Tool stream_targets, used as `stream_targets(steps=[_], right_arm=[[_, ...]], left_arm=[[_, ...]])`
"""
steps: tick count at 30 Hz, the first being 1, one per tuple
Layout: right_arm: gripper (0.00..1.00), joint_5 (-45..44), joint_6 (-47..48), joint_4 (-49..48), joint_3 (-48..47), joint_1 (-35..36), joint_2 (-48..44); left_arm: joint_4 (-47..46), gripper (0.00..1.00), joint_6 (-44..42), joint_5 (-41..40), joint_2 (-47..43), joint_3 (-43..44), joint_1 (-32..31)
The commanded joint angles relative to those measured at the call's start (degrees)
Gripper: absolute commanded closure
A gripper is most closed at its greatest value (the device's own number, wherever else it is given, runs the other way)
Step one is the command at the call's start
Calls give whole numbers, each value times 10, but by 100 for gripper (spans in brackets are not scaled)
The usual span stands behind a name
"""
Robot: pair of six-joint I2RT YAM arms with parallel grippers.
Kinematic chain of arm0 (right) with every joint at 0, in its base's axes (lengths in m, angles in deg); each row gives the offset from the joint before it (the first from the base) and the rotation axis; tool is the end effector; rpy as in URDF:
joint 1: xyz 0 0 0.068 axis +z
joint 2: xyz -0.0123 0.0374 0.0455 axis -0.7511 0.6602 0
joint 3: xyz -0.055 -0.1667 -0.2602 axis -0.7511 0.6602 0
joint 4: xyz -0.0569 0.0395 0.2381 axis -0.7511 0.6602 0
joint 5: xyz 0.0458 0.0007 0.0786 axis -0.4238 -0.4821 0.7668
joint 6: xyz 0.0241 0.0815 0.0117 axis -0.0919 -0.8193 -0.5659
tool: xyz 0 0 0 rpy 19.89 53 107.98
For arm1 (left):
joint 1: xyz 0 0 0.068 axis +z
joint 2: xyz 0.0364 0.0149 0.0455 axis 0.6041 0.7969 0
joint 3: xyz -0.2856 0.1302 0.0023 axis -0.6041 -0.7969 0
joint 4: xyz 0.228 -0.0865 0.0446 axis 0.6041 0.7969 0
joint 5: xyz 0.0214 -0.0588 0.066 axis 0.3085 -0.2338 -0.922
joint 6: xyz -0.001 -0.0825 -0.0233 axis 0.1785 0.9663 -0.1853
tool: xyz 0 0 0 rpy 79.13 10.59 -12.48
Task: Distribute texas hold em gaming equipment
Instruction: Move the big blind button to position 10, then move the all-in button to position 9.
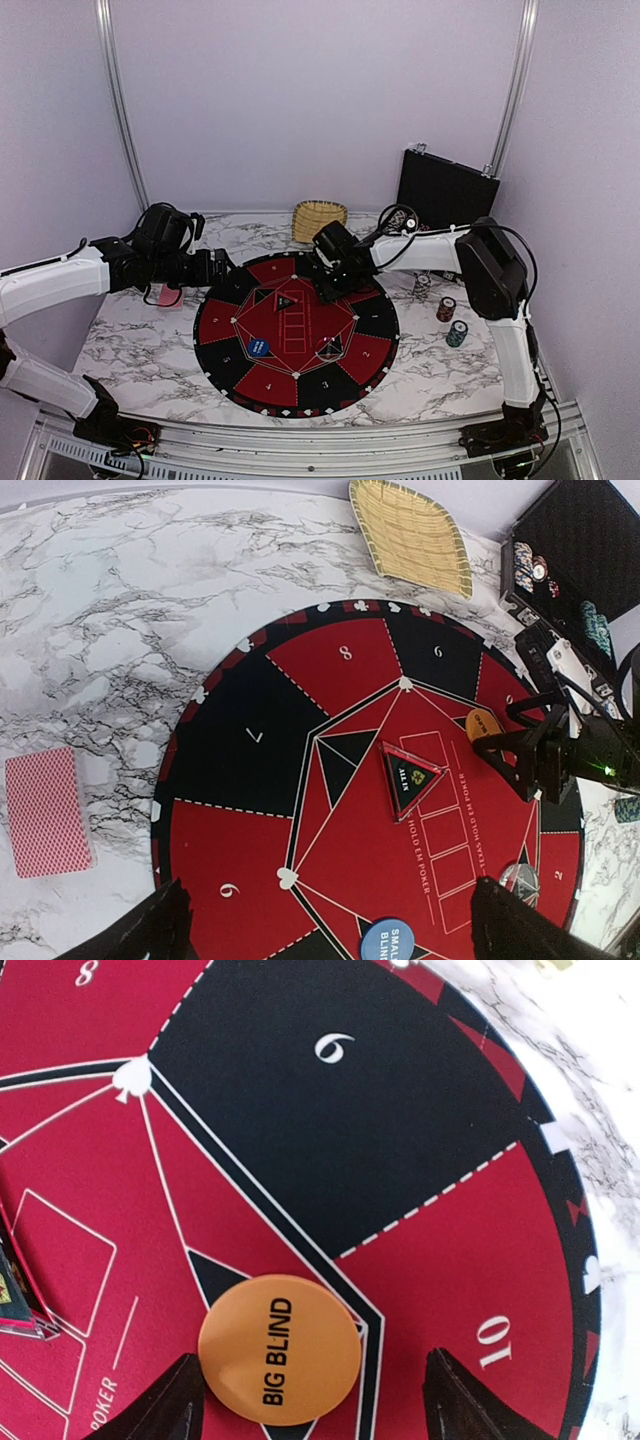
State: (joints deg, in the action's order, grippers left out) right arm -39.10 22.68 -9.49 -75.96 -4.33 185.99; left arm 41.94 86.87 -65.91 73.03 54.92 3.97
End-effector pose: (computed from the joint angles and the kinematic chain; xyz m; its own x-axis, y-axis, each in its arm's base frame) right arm 0.3724 0.3442 0.1521 -0.7485 -0.4169 -0.5156 -0.4604 0.8864 -0.0483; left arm 0.2442 -0.1527 0.2863 -0.6788 -0.1130 -0.7256 0.1990 0.9228 -0.3299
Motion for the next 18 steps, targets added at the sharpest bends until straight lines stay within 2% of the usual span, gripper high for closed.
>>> stream_targets(steps=[1, 10, 18], right_arm=[[26, -16, 16, 39, -27, 21, -25], [24, 17, 49, 52, -106, 97, 22], [19, 26, 57, 66, -185, 109, 89]], left_arm=[[19, 1, -5, 0, -15, 10, 5], [21, 1, -3, -1, -26, 5, 7], [23, 1, -3, -1, -34, 2, 8]])
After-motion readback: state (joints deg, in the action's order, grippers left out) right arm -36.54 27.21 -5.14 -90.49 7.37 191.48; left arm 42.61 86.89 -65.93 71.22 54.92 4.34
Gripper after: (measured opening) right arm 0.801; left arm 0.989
